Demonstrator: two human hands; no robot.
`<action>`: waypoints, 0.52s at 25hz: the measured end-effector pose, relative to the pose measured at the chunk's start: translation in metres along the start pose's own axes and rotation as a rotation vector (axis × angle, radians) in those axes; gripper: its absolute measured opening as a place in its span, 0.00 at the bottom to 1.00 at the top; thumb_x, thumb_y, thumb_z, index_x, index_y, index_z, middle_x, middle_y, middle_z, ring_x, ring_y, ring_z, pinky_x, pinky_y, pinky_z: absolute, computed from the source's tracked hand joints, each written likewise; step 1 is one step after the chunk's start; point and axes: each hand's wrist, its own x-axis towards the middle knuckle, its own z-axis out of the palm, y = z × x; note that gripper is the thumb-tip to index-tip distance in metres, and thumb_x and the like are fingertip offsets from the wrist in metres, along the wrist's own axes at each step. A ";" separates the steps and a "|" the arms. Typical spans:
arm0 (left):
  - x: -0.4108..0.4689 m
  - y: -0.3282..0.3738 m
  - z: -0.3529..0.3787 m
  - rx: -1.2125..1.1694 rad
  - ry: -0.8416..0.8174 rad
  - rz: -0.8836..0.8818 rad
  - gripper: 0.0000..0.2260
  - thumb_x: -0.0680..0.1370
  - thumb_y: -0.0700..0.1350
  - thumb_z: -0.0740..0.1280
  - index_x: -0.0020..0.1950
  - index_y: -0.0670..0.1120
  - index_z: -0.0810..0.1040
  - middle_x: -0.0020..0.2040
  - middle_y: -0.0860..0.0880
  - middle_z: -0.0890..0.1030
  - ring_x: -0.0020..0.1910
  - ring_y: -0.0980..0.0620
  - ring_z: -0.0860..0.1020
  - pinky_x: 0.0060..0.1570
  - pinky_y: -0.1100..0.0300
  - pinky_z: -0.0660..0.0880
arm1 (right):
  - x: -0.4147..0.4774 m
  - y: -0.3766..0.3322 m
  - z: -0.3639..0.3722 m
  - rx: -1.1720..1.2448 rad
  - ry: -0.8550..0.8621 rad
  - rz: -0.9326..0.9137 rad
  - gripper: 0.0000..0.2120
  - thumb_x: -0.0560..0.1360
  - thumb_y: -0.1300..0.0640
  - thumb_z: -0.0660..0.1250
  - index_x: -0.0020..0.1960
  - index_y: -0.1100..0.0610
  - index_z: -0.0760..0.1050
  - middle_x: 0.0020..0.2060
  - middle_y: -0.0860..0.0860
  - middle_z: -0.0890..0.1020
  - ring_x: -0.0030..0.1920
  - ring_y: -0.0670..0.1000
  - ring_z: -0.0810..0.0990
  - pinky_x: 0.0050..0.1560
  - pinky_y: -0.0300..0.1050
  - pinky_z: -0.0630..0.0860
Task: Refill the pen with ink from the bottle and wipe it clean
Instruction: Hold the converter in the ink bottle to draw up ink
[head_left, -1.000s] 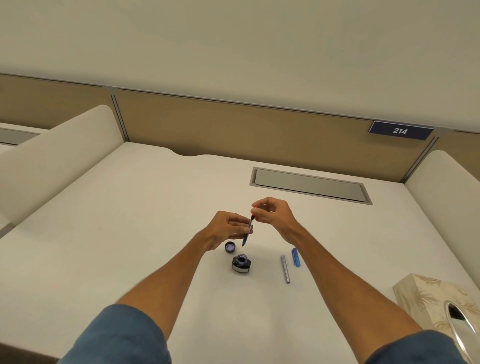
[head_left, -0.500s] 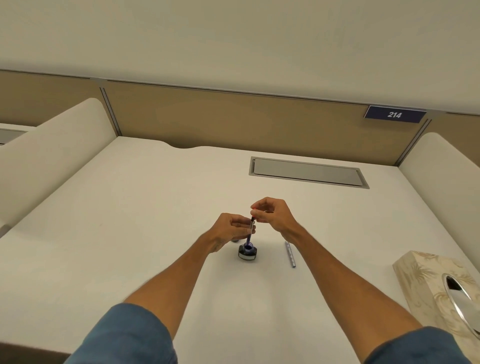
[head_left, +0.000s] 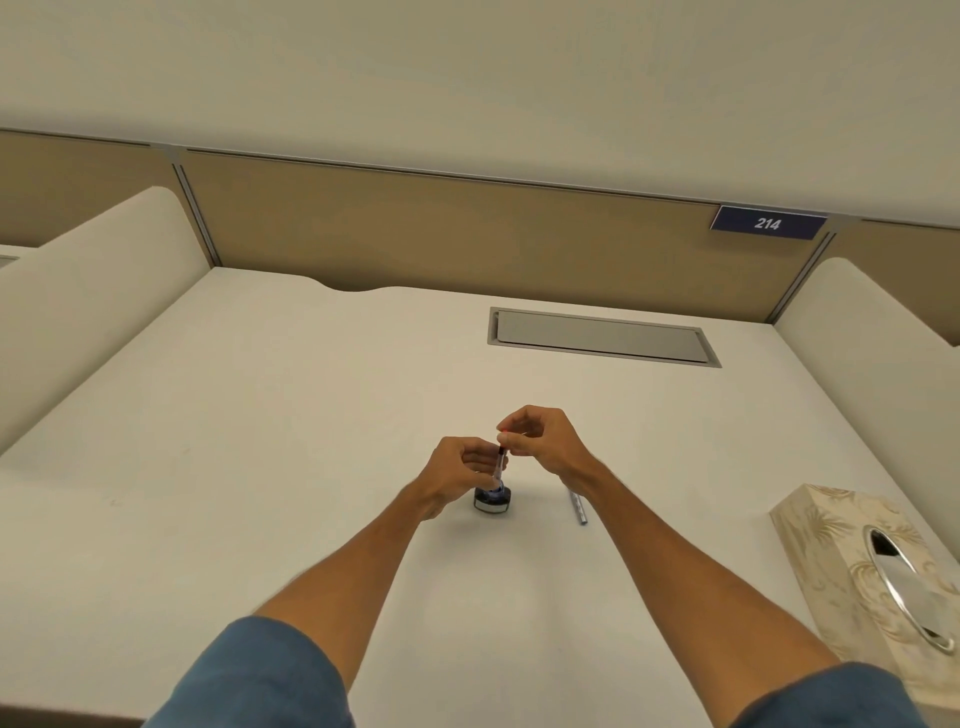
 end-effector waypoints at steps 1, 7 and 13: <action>-0.001 -0.002 0.001 0.006 -0.001 0.009 0.20 0.64 0.25 0.72 0.56 0.35 0.80 0.50 0.38 0.84 0.47 0.47 0.83 0.48 0.58 0.80 | 0.000 0.001 0.001 0.003 0.003 0.003 0.06 0.72 0.62 0.73 0.48 0.60 0.81 0.42 0.56 0.84 0.44 0.55 0.83 0.49 0.50 0.82; -0.005 -0.015 0.005 0.055 -0.005 0.044 0.25 0.59 0.26 0.74 0.55 0.38 0.80 0.49 0.42 0.84 0.46 0.48 0.83 0.49 0.59 0.79 | -0.004 0.006 0.004 0.006 0.007 0.010 0.06 0.71 0.62 0.74 0.47 0.58 0.81 0.41 0.55 0.84 0.43 0.54 0.83 0.48 0.48 0.82; -0.006 -0.018 0.008 0.036 0.041 0.062 0.22 0.62 0.23 0.72 0.53 0.38 0.81 0.49 0.40 0.85 0.46 0.47 0.84 0.47 0.61 0.79 | -0.005 0.009 0.006 -0.002 0.017 0.003 0.05 0.71 0.61 0.74 0.46 0.56 0.81 0.41 0.55 0.84 0.43 0.54 0.83 0.47 0.46 0.82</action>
